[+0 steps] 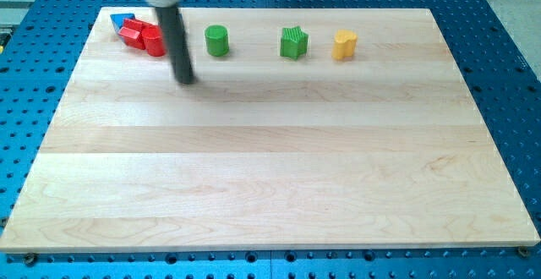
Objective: Slide the green circle to the right side of the red circle
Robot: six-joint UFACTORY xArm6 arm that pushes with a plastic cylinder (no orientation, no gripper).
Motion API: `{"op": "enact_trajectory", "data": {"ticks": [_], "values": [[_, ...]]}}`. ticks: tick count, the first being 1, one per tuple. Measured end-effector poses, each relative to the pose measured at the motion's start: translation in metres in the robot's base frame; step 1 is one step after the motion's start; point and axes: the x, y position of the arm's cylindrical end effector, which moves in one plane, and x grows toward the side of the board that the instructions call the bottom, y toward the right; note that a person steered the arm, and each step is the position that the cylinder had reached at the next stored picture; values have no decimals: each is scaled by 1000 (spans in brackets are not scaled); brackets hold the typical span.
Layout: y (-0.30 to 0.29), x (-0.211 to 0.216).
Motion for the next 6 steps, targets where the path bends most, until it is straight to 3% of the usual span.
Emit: {"op": "enact_trajectory", "data": {"ticks": [1, 2, 3, 4, 5, 6], "values": [[64, -35], [45, -86], [-13, -90], [64, -120], [194, -128], [320, -105]]}}
